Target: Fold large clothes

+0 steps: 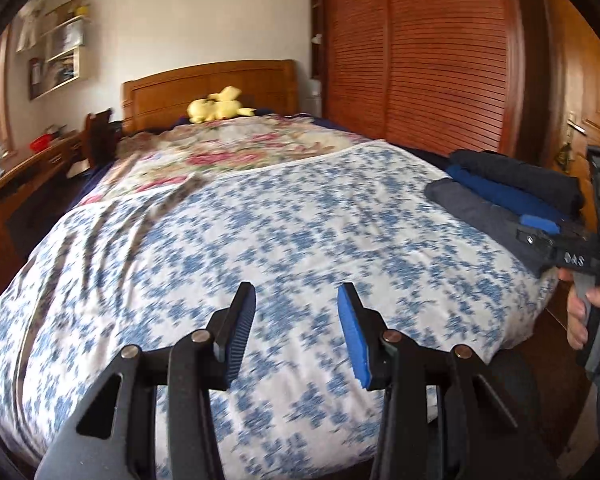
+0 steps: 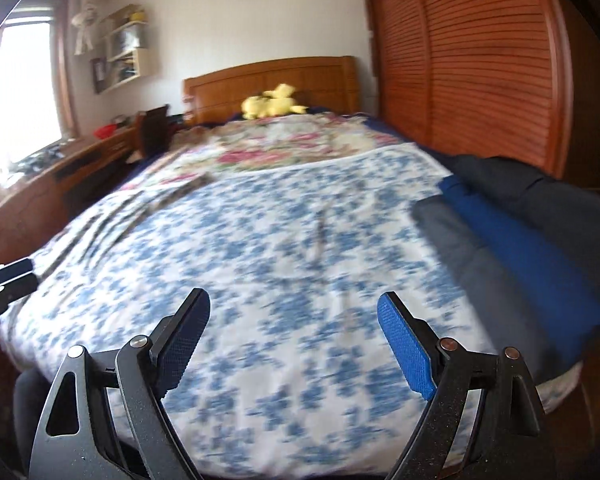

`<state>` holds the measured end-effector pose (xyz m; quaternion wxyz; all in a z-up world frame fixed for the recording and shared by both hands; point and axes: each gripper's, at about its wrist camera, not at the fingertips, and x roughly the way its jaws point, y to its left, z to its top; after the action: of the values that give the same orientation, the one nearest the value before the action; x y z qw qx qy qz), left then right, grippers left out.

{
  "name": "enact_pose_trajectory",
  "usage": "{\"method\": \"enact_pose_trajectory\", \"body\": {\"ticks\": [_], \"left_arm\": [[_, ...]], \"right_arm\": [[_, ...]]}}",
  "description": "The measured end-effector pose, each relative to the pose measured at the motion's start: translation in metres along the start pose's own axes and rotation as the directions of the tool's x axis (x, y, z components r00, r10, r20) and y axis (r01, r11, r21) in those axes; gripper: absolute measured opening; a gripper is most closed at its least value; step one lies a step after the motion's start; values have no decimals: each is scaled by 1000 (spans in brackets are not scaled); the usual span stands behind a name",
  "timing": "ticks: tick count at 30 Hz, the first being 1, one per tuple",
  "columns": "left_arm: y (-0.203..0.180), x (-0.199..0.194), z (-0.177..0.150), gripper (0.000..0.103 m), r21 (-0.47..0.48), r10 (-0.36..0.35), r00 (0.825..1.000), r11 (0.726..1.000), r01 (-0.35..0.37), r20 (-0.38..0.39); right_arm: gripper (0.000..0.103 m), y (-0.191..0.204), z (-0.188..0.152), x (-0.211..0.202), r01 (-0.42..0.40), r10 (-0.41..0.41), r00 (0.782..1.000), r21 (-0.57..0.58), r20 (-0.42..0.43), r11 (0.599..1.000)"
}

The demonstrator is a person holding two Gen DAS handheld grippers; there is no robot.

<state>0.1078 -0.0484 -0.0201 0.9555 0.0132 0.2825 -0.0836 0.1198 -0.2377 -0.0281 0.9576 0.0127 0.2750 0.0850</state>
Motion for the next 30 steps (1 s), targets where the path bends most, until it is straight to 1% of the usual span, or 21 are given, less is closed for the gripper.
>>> {"method": "enact_pose_trajectory", "body": {"ticks": [6, 10, 14, 16, 18, 21, 24, 30], "left_arm": [[32, -18, -22, 42, -77, 57, 998, 995, -56, 3], [47, -37, -29, 42, -122, 86, 996, 989, -83, 18], [53, -58, -28, 42, -135, 114, 992, 985, -106, 54], [54, -70, -27, 42, -137, 137, 987, 983, -125, 82], [55, -80, -25, 42, -139, 146, 984, 982, -131, 105], [57, -94, -24, 42, -137, 165, 977, 980, -147, 133], [57, -102, -24, 42, -141, 168, 974, 979, -147, 149], [54, -104, -25, 43, -128, 168, 973, 980, -149, 156]], "right_arm": [[87, 46, -16, 3, -58, 58, 998, -46, -5, 997], [87, 80, -24, -2, -120, 120, 993, -74, -6, 990], [87, 110, -27, -10, -184, 185, 983, -85, 5, 979], [87, 123, -26, -15, -205, 208, 978, -100, 17, 974], [87, 135, -24, -20, -214, 220, 975, -113, 37, 970], [87, 147, -20, -32, -231, 240, 969, -121, 65, 965], [88, 151, -17, -43, -244, 255, 963, -121, 87, 962], [88, 155, -17, -53, -238, 253, 961, -131, 108, 962]]}}
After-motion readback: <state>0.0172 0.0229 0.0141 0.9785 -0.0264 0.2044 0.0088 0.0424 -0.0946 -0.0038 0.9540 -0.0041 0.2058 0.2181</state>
